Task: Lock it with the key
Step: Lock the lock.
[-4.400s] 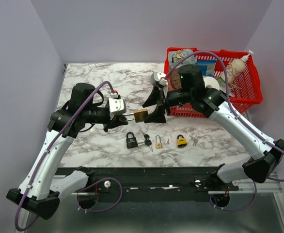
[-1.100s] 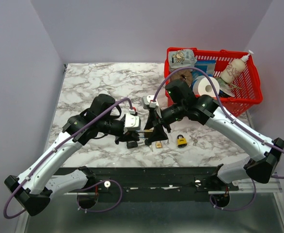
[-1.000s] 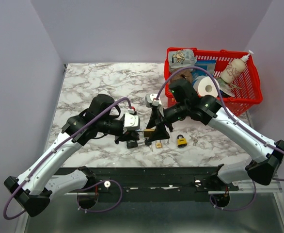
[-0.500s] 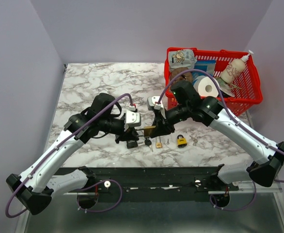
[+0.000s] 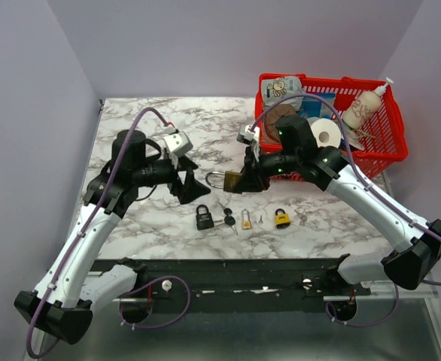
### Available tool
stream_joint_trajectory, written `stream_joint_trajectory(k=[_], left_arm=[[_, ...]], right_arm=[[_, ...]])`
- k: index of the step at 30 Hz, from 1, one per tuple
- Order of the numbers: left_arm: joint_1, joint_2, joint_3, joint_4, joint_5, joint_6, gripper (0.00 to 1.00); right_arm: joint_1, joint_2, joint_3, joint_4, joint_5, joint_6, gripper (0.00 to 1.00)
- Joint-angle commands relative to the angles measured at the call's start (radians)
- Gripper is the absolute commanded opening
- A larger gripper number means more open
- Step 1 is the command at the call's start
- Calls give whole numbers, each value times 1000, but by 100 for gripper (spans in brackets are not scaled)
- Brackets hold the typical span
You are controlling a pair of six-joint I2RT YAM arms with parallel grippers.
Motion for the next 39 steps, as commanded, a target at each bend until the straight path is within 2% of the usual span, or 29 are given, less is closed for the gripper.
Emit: stream_joint_trajectory(k=[1,2,5,7,8,9,12,16,18,27,31,39], left_arm=[[141,-68,-71,230,-35,-404,99],[181,-72,-82,280,-81,-539,99],[214,-72,-95,325,-200,-745,99],[231,-69,-117,389,-170,-888,99],[231,-64,-131,472,-147,-952,99],[232,-61,-150,500,-136,-1065,99],[234,-62,-193,577,-185,-1196,99],[234,-69,-218,588,-247,-1353,99],[234,-66,-226,584,-259,-1394,99],[226,-47,-252,543,-316,-1468,99],[220,-43,-264,503,-339,-1470,99],[205,-67,-281,525,-345,-1450,99]], right_arm=[[-25,-56,-16,299,77,180,1],[-25,-59,-25,370,89,213,1],[-23,-61,-64,483,154,269,1],[-13,-42,-50,535,222,281,1],[-5,-18,-44,541,262,283,1],[3,-8,-41,563,342,286,1],[33,21,-41,625,466,295,1],[96,50,-38,704,586,273,1],[125,71,-27,731,635,276,1],[170,125,7,778,646,299,1],[184,140,20,784,648,300,1],[199,176,45,793,632,319,1]])
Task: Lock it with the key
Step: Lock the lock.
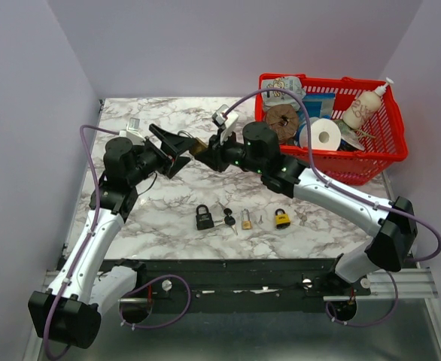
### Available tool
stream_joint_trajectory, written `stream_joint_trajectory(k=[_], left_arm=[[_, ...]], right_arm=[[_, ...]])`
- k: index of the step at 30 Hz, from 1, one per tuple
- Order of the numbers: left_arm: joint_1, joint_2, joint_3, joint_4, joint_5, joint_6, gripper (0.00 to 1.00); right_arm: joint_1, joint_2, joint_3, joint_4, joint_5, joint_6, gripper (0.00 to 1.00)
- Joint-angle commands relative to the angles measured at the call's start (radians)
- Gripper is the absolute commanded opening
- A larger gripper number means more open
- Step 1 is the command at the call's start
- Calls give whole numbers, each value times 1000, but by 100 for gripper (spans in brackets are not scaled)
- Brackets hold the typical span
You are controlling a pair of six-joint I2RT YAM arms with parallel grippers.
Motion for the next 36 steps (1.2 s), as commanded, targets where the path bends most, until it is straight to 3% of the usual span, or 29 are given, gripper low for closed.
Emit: stream_joint_trajectory(k=[1,11,15,23,29,30,31,32,33,36], left_arm=[[-6,-25,-19,15,-16,-9,99],[-6,-16,-25,52,-8,-37,98],[-6,-13,-34,45,-10,-42,86],[-6,-19,-50,35,-13,-45,83],[-6,-20,-47,32,-10,-40,62],[-6,-19,-47,31,-8,-37,53],[-5,-20,-50,26,-5,-35,46],[-2,-22,-48,23,-3,-32,38],[3,-24,-50,15,-2,-28,25],[21,-33,-50,-6,1,-22,10]], right_arm=[[16,6,64,143,9,25,1],[46,17,64,152,25,31,1],[50,23,67,154,33,30,1],[52,32,67,152,67,40,1],[52,34,62,146,62,46,1],[52,32,62,140,58,46,1],[52,32,62,134,50,46,6],[52,28,62,126,47,46,23],[52,23,62,106,44,42,31],[50,-6,48,62,38,19,52]])
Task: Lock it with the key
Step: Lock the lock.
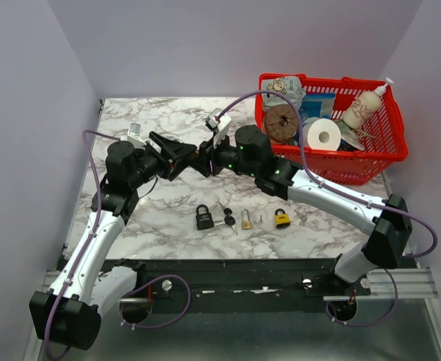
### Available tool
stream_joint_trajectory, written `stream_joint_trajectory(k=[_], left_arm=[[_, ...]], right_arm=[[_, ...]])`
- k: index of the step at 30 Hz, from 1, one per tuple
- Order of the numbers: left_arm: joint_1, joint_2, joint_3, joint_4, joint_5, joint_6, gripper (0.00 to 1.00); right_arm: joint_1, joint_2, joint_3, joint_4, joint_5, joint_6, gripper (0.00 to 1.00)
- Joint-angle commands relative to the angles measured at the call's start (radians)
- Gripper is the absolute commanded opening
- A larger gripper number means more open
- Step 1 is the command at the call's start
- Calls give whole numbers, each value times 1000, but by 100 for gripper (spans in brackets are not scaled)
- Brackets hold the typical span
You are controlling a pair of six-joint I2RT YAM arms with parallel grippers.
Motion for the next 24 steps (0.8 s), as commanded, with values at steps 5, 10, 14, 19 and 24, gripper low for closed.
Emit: stream_joint_trajectory(k=[5,10,14,19,24], left_arm=[[50,-16,0,-9,19,-6,2],[54,-13,14,-9,20,2,1],[54,-9,23,-20,14,14,1],[54,-7,25,-28,13,17,1],[54,-3,22,-19,14,17,1]], right_arm=[[-11,-102,4,-20,-38,-32,64],[-47,-125,-23,-135,-183,-45,52],[-47,-126,-29,-188,-265,-107,48],[-45,-111,-27,-220,-241,-127,44],[-47,-82,-6,-232,-230,-138,41]])
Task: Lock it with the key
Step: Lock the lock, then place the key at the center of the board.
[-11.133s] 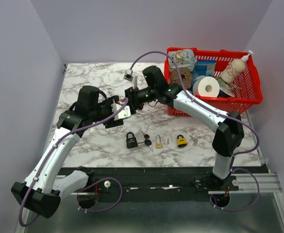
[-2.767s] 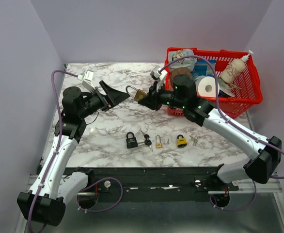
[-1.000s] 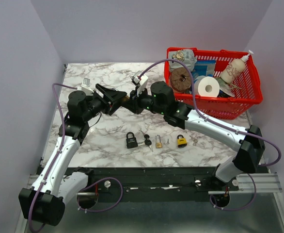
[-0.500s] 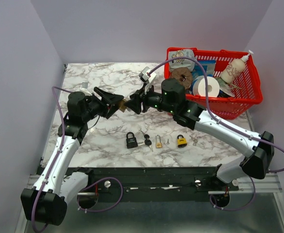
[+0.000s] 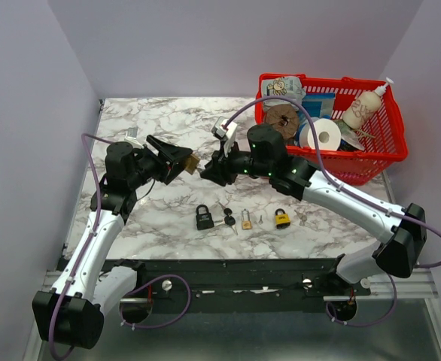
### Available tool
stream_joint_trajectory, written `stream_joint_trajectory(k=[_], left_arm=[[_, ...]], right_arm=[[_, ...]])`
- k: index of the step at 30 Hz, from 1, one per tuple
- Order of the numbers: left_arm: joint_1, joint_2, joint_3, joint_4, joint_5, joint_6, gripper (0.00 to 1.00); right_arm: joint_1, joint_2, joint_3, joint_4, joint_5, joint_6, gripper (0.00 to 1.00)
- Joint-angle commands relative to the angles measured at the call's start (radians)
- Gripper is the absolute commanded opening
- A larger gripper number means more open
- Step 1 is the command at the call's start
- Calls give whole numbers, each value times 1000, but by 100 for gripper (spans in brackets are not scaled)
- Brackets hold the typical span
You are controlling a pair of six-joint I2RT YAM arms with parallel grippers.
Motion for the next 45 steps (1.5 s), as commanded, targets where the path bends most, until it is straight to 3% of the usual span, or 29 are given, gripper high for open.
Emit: stream_joint_trajectory(k=[1,17,26,29,33,40,45], left_arm=[[7,-9,37,67,16,-13,1],[7,-26,9,60,22,-10,0],[5,-32,13,61,16,2,0],[4,-32,14,60,15,8,0],[2,-32,16,46,7,14,0],[40,-31,3,7,-25,25,0],[135,3,23,53,-15,17,0]], right_arm=[[3,43,23,-34,-3,-28,41],[1,123,100,-45,0,-14,31],[1,153,120,-82,0,-5,20],[3,158,130,-85,5,-5,15],[3,158,138,-87,3,0,1],[1,115,101,-87,20,33,1],[3,75,43,-85,0,47,1]])
